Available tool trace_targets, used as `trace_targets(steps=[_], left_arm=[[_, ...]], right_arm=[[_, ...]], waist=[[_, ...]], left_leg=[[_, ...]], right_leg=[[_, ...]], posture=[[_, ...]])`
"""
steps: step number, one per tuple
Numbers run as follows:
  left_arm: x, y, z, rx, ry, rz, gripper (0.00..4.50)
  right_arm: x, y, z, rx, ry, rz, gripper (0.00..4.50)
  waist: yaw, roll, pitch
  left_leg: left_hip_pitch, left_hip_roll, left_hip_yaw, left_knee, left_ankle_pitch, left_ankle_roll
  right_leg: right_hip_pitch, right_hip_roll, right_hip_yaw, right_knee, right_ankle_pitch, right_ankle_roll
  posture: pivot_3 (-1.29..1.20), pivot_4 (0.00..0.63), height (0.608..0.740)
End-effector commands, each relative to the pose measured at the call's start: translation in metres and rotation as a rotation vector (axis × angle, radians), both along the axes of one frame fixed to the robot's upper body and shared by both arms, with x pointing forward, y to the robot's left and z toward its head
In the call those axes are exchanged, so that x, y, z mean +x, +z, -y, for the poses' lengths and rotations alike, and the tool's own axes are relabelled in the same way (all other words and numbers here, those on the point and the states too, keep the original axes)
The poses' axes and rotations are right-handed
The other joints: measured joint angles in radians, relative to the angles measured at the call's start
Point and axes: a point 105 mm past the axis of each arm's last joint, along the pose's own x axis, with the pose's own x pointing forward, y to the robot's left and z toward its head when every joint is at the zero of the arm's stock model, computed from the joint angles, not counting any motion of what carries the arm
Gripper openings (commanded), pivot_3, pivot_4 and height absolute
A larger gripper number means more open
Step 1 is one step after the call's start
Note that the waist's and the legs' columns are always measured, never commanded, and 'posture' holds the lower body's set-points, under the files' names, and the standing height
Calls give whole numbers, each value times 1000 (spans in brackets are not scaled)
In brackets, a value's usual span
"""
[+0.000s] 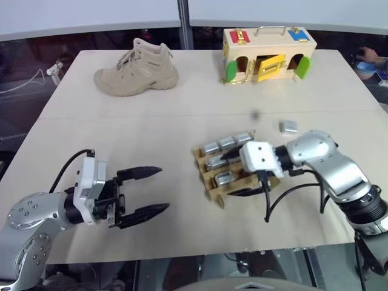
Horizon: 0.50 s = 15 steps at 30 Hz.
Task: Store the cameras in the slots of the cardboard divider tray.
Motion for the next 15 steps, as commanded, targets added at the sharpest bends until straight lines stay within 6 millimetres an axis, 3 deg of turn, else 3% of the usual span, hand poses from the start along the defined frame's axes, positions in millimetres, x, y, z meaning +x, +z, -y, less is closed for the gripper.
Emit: trace_targets(steps=[1, 4, 8, 10, 15], left_arm=[[-2, 7, 10, -24, -40, 35, 4500], [-1, 6, 12, -37, -49, 39, 4500], [4, 6, 17, -57, -68, 46, 4500], [7, 6, 21, -64, -83, 52, 4500], [11, 8, 23, -63, -100, 61, 4500]], right_arm=[[0, 37, 30, 145, -252, -6, 4469], [27, 38, 82, 200, -636, -39, 4469], [61, 17, 167, 178, -1229, 80, 4469], [67, -1, 198, 87, -1508, 146, 4469], [68, -34, 219, 91, -1893, 5, 4469]], waist=[[6, 0, 0], [7, -1, -1], [13, -1, -1], [13, -1, -1], [-10, 0, -1]], left_leg=[[-1, 0, -1, 0, 0, 0], [0, -1, 0, 0, 0, 0], [0, -1, 1, 0, 0, 0], [0, -2, 2, 0, 0, 0], [0, -2, 4, 0, 0, 0]], right_leg=[[0, 0, -1, 0, 0, 0], [1, -1, 0, -1, 0, 0], [0, -1, 0, 0, 0, 0], [0, 0, 1, 0, 0, 0], [-2, 3, 4, 2, 0, 0]], posture=[[0, 150, 740], [0, 150, 740], [0, 150, 740], [0, 150, 740], [0, 150, 740]])
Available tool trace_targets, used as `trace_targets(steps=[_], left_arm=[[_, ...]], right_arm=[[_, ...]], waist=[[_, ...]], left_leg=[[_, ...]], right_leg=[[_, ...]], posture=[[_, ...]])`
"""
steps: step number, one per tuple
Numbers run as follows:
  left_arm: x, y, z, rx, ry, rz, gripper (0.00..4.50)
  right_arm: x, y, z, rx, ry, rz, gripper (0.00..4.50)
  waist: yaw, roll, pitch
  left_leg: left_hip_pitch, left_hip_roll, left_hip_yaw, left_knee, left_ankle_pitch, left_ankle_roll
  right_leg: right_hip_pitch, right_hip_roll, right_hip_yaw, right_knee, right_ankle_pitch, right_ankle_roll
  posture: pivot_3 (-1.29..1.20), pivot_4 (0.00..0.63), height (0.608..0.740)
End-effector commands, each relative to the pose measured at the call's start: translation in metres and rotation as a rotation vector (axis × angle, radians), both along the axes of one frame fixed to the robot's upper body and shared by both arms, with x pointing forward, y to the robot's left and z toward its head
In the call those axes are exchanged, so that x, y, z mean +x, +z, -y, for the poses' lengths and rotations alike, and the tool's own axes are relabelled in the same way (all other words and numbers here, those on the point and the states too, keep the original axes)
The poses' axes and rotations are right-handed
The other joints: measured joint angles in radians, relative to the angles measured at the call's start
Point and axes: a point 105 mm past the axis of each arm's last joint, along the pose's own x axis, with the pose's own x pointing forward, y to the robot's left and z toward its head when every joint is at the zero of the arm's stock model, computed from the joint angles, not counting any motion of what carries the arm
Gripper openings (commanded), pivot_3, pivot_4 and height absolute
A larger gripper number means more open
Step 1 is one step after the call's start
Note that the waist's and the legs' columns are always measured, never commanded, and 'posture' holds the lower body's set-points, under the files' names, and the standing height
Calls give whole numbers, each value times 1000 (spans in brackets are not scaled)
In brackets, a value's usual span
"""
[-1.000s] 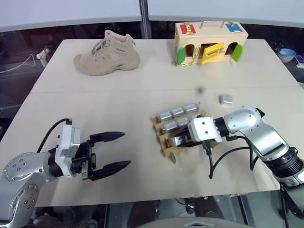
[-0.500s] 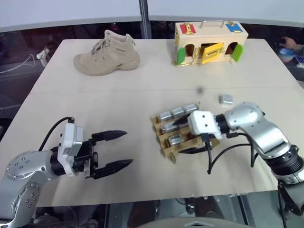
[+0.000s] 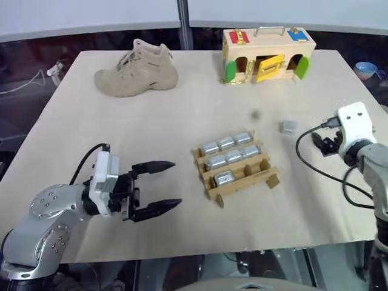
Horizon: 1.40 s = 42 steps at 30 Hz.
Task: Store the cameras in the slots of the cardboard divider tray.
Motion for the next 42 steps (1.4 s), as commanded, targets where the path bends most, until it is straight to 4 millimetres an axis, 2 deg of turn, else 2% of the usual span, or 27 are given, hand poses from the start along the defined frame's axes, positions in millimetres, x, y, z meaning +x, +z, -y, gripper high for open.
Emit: trace_targets(steps=[1, 8, 12, 20, 31, 34, 38, 42], left_arm=[[1, 4, 0, -3, -7, 27, 4500], [-1, 2, -3, -5, -9, 22, 4500], [-1, 1, -4, -5, -9, 23, 4500], [-2, -1, -7, -5, 1, 24, 4500], [-6, -4, -10, -2, 18, 25, 4500], [-7, -6, -12, 0, 26, 29, 4500], [-6, -5, -14, -2, 37, 33, 4500], [-3, -1, -12, -26, 50, 33, 4500]], right_arm=[[-1, 3, 11, 66, -224, 21, 4469], [7, 0, -1, 345, -422, 34, 4469], [8, -5, 2, 362, -500, 20, 4469], [24, -5, -10, 418, -507, 26, 4469], [35, -14, -2, 422, -549, 25, 4469], [38, -16, 1, 437, -552, 27, 3673], [39, -16, 0, 424, -548, 17, 1913], [32, -18, 2, 392, -533, 3, 1914]], waist=[[-6, 0, 0], [0, 1, 0], [0, 1, 0], [-22, 2, 1], [-28, 2, 1], [-28, 2, 1], [-28, 2, 1], [-28, 2, 1]], left_leg=[[0, 0, 1, 0, 0, 0], [-1, 1, 1, 0, 0, 0], [-1, 0, 1, 0, 0, 0], [-1, 1, 1, -1, 0, 0], [-1, 1, 1, -3, 0, 0], [-1, 1, 1, -3, 0, 0], [-1, 1, 1, -4, 0, 0], [-1, 1, 1, -4, 0, 0]], right_leg=[[-1, 0, 1, 1, 0, 0], [-3, 0, 3, 4, 0, 0], [-3, -1, 2, 3, 0, 0], [-4, -1, 2, 4, 0, 0], [-4, -1, 2, 3, 0, 0], [-4, -1, 3, 3, 0, 0], [-4, -1, 3, 3, 0, 0], [-4, -1, 3, 3, 0, 0]], posture=[[0, 150, 740], [0, 150, 740], [0, 150, 740], [0, 150, 740], [0, 150, 740], [0, 150, 740], [0, 150, 740], [0, 150, 740]])
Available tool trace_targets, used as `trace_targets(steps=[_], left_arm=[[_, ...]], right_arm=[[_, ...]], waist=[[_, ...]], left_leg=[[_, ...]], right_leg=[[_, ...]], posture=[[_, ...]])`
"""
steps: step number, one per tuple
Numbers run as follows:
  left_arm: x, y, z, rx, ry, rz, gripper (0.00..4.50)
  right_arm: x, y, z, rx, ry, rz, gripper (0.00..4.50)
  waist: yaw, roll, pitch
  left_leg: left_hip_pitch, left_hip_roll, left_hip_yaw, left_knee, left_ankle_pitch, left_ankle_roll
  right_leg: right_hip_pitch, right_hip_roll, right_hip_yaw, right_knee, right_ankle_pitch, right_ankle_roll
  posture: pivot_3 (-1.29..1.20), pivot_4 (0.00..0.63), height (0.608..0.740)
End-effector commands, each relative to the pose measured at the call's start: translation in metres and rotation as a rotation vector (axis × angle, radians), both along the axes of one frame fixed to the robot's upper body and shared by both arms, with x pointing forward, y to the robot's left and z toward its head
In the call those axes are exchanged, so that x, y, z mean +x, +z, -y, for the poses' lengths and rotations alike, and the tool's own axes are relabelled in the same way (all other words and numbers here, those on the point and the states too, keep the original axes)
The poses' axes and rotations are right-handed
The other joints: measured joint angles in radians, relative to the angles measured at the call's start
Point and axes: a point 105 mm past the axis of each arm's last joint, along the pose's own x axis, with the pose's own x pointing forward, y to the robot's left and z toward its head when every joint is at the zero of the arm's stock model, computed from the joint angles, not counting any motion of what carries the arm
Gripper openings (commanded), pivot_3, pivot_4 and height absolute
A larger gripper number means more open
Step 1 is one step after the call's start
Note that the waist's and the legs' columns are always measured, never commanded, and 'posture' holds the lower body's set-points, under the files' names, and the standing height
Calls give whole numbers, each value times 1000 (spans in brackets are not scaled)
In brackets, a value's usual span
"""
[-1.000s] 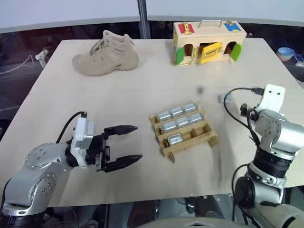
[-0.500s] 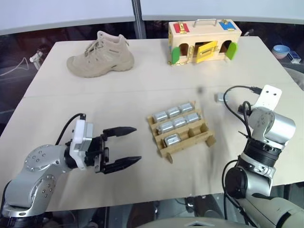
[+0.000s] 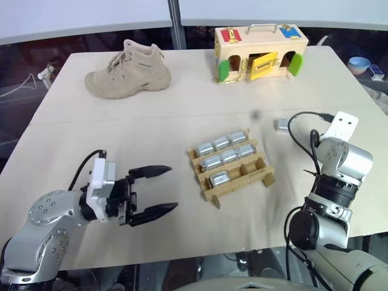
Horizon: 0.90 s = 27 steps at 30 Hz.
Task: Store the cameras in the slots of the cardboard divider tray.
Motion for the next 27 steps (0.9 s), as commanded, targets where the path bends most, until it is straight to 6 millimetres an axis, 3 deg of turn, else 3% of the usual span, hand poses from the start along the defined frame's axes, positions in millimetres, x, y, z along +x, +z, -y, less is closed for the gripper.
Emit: trace_targets(steps=[1, 11, 15, 17, 18, 20, 23, 27], left_arm=[[2, 11, -1, -25, 11, 44, 4500], [17, 31, 5, -118, 1, 77, 4500], [22, 29, 8, -121, 14, 31, 4500], [28, 37, 15, -188, 50, -44, 4500], [31, 44, 21, -223, 48, -83, 4500], [42, 52, 33, -225, 62, -210, 4500], [61, 68, 56, -212, 50, -339, 4500], [83, 83, 83, -220, 44, -442, 4500]], right_arm=[[-7, 14, 8, -54, 8, 39, 1914], [-28, 25, 3, -38, 148, 138, 1914], [-24, 56, -14, -102, 341, 354, 1914], [-33, 91, -55, -144, 710, 581, 1914], [-44, 100, -74, -238, 897, 611, 1914], [-71, 103, -109, -447, 1272, 589, 1914], [-92, 95, -130, -686, 1605, 531, 1914], [-99, 95, -147, -813, 1807, 557, 1914]], waist=[[1, 0, 0], [-4, 0, 0], [2, 1, 0], [2, 1, 1], [6, 1, 2], [10, 2, 3], [11, -2, 4], [3, -4, 3]], left_leg=[[0, 0, 0, 0, 0, 0], [1, 0, 1, -4, 0, 0], [1, 0, 0, -7, 0, 0], [0, 0, 0, -7, 0, 0], [0, 0, -1, -7, 0, 0], [-1, 0, -2, -7, 0, 0], [1, 0, -5, -5, 0, 0], [6, -3, -5, -2, 0, 0]], right_leg=[[0, 0, 0, 0, 0, 0], [0, 1, 1, -3, 2, 4], [0, 1, 0, -5, 2, 4], [0, 1, 0, -6, 2, 4], [0, 1, 0, -6, 2, 5], [0, 0, -1, -7, 0, 8], [4, 0, -4, -6, -1, 10], [9, 0, -4, -7, -1, 11]], posture=[[0, 150, 740], [0, 150, 740], [0, 150, 740], [0, 150, 740], [0, 150, 740], [0, 150, 740], [0, 150, 740], [0, 150, 740]])
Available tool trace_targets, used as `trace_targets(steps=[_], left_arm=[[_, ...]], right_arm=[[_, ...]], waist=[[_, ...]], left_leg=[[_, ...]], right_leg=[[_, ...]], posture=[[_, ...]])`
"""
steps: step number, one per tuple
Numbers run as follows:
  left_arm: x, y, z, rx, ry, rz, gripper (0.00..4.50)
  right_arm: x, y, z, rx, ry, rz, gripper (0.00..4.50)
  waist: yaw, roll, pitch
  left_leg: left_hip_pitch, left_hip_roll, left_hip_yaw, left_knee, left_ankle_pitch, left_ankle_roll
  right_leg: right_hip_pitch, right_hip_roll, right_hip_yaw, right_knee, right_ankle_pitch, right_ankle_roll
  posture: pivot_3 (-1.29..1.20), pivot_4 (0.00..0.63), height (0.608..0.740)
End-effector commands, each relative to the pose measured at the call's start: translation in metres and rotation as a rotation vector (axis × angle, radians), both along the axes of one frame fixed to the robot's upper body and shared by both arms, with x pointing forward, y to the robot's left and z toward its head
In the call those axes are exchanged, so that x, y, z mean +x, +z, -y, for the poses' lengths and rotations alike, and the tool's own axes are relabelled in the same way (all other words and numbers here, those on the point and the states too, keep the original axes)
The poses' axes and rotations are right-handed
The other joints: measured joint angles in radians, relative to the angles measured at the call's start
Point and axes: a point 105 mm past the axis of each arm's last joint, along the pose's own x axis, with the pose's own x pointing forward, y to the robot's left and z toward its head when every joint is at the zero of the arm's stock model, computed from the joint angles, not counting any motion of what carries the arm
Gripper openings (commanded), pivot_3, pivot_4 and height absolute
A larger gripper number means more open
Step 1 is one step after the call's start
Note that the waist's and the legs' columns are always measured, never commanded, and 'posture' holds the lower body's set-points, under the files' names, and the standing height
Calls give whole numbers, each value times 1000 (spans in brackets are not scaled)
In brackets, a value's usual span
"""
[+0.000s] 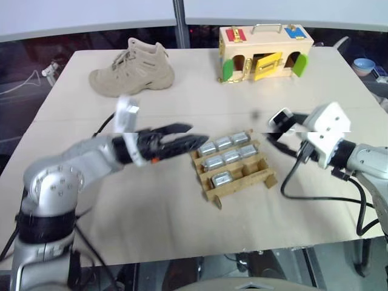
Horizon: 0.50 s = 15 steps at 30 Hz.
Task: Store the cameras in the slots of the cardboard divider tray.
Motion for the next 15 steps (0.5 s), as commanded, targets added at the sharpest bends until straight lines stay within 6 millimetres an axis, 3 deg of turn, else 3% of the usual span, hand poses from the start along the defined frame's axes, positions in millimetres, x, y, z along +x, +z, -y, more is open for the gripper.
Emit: trace_targets(steps=[1, 4, 13, 15], left_arm=[[10, 1, 20, 5, -30, -133, 4500], [14, 3, 31, 22, -65, -191, 4500], [19, -5, 38, 94, -57, -251, 4500], [20, -7, 39, 94, -57, -258, 3970]], right_arm=[[-6, 10, -14, -109, 154, 125, 1914], [-2, 14, -22, -114, 187, 153, 1914], [-3, 24, -41, -108, 228, 225, 1914], [-4, 26, -44, -100, 232, 233, 1914]], waist=[[-4, -1, 0], [-3, -1, 1], [17, -1, 1], [24, -1, 1]], left_leg=[[0, -2, 0, 0, 0, 0], [-1, -2, -1, 1, 0, 0], [-4, -2, -1, 1, 3, -5], [-4, -4, -1, 1, 3, -5]], right_leg=[[0, 0, 1, 0, 0, 0], [-1, 0, 0, 2, 1, -1], [-4, -1, 0, 2, 3, -5], [-4, -1, 0, 2, 3, -5]], posture=[[0, 150, 740], [0, 150, 740], [0, 150, 740], [0, 150, 740]])
